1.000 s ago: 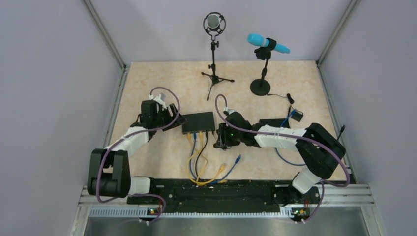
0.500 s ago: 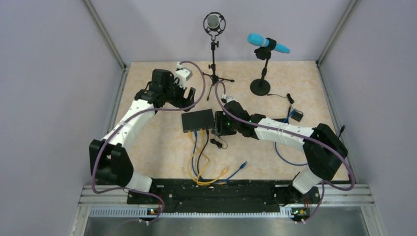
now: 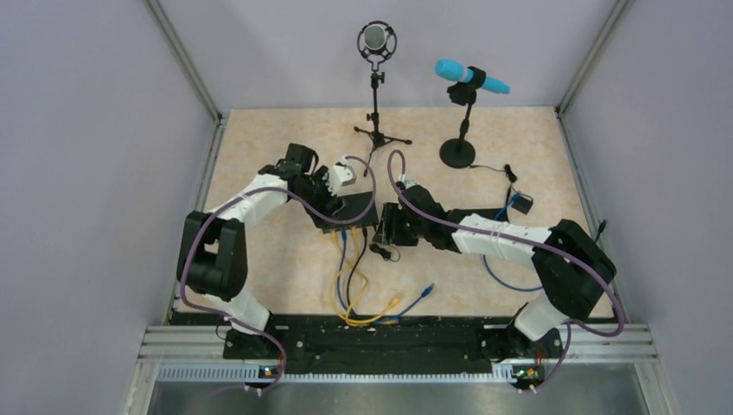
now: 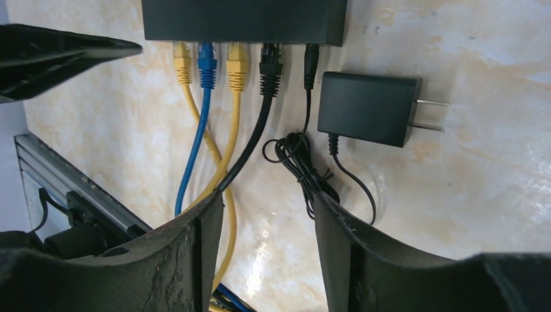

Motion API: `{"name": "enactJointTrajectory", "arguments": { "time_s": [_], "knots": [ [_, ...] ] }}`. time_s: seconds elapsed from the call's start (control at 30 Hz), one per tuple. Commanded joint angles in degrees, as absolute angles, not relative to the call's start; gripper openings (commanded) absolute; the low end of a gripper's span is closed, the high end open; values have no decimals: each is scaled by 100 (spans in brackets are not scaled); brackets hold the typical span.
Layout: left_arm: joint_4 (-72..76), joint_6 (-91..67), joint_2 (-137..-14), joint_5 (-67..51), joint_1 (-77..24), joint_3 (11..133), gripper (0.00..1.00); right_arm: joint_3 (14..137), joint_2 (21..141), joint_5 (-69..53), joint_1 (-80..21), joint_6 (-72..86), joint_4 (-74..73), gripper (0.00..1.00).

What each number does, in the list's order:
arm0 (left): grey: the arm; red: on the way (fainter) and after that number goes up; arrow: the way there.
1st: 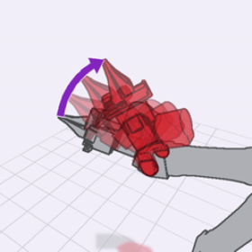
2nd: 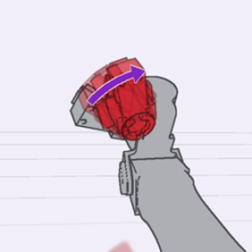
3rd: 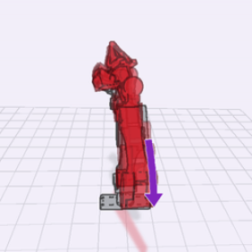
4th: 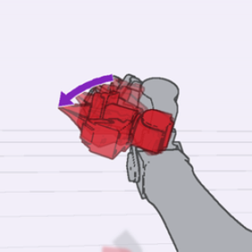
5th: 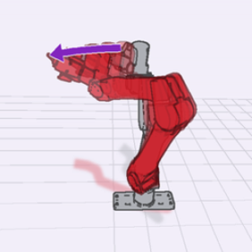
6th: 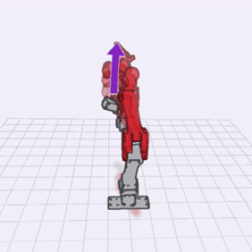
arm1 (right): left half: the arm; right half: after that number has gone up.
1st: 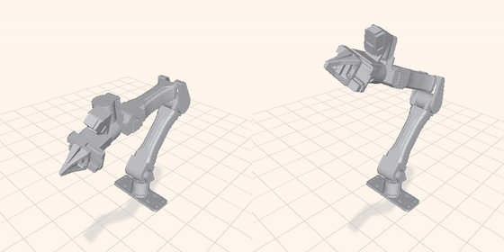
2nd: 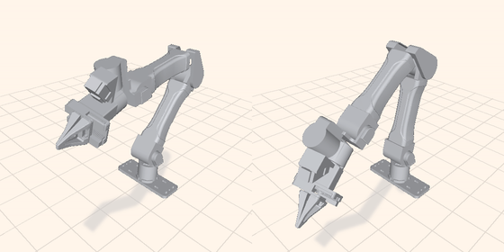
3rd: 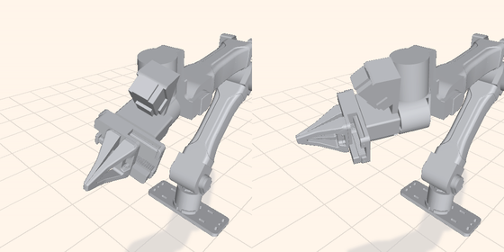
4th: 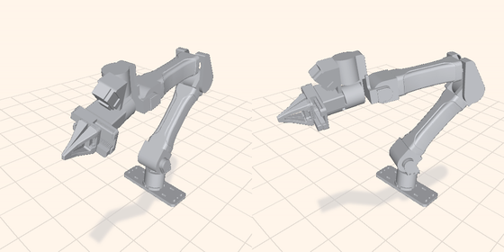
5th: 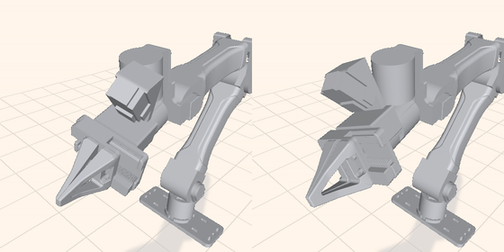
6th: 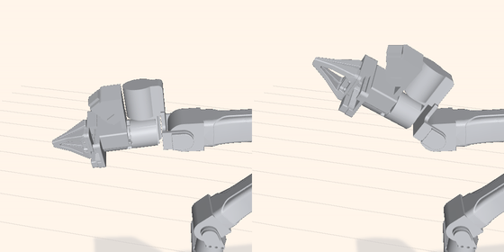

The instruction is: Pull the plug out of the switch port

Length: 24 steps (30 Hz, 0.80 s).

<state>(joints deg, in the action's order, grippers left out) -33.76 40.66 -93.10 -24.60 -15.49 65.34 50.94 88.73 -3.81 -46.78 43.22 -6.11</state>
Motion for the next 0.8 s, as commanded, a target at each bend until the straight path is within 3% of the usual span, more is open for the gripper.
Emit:
{"name": "enactJointTrajectory", "arguments": {
  "time_s": [0.0, 0.77],
  "knots": [
    [-3120, 4480, -9614, -2692, -1598, 6638, 88, 5280, 9127, -737, -4582, 4512, -75, 54],
    [-2608, 4818, -10062, -2574, -1767, 6245, 88, 6055, 10410, -1671, -4118, 4892, 716, 54]
  ]
}}
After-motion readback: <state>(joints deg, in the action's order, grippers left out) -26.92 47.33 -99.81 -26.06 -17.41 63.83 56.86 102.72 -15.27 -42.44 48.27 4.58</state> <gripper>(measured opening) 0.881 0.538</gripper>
